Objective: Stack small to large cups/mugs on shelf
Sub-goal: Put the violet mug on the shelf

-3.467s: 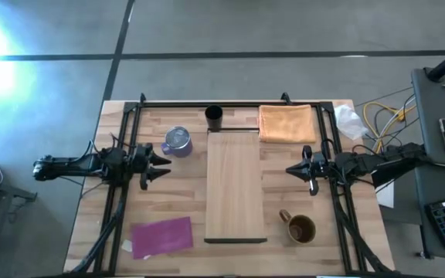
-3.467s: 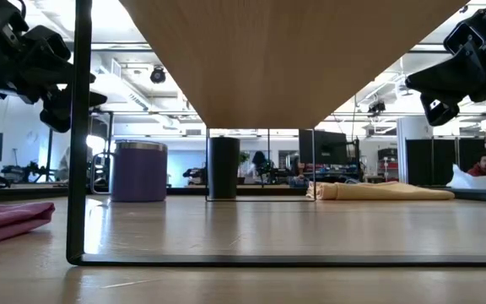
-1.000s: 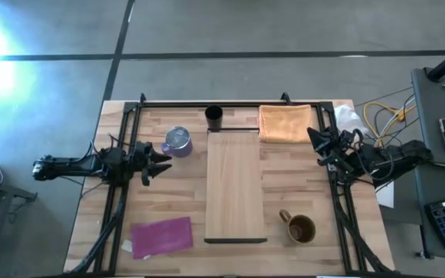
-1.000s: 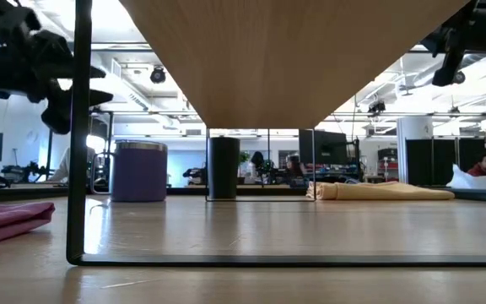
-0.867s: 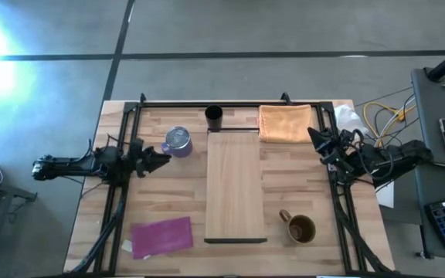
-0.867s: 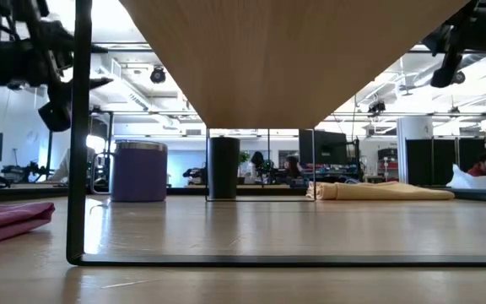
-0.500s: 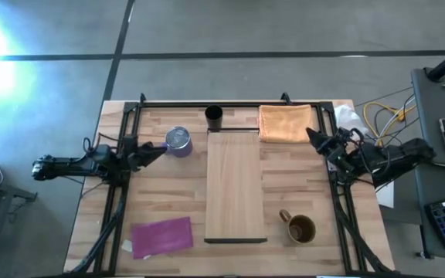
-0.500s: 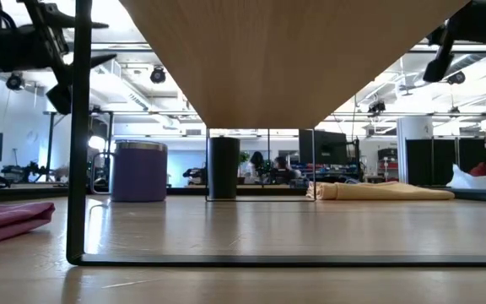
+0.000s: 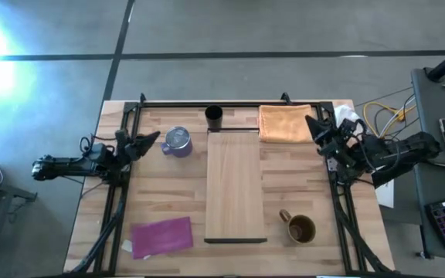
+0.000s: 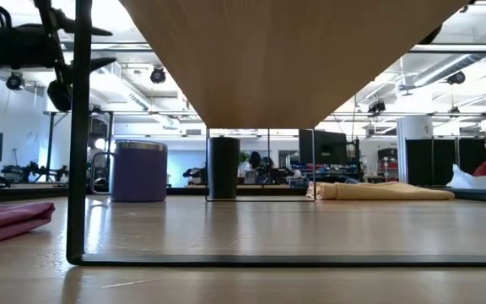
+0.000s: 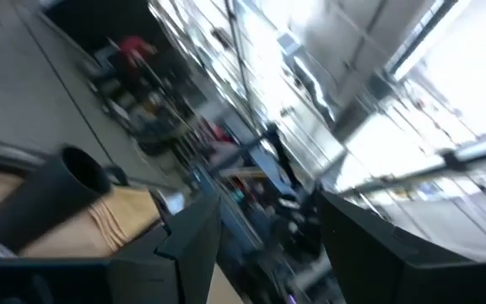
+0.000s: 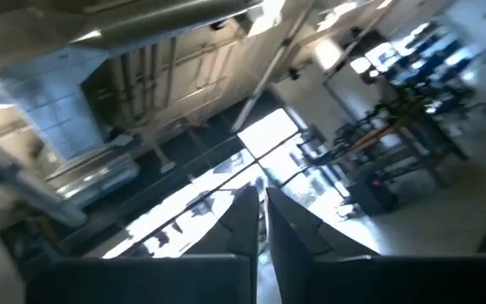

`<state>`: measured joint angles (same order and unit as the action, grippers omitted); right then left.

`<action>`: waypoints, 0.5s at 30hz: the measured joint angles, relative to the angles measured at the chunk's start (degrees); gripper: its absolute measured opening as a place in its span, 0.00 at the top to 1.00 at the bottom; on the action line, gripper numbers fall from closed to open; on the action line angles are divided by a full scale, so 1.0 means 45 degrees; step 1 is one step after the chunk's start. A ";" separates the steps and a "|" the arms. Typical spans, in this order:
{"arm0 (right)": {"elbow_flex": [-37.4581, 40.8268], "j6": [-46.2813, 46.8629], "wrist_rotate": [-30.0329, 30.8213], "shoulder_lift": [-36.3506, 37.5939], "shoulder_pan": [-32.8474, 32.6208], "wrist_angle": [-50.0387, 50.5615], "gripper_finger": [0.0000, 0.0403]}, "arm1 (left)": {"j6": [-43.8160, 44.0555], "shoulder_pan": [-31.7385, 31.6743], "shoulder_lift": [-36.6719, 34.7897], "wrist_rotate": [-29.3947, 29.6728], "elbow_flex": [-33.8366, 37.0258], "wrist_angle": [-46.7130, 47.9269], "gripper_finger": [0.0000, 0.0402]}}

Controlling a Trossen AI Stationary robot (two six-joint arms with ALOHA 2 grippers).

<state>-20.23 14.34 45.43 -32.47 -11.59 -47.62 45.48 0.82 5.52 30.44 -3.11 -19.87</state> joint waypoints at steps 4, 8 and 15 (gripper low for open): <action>-0.1138 0.0690 0.1562 -0.0159 0.0241 0.2870 0.96 | -0.0188 0.0000 0.0115 0.0020 0.0000 -0.0813 0.54; -0.2743 0.4431 0.1572 -0.0066 0.0605 0.9757 0.95 | -0.0243 0.0000 0.0338 0.0024 0.0000 -0.1022 0.54; -0.5861 0.9447 0.1570 -0.1263 0.1083 1.9046 0.86 | -0.0382 0.0000 0.1237 -0.0018 -0.0478 -0.1066 0.54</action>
<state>-46.61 56.85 52.49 -38.16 -6.72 38.09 43.76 0.82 11.08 30.35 -5.26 -24.66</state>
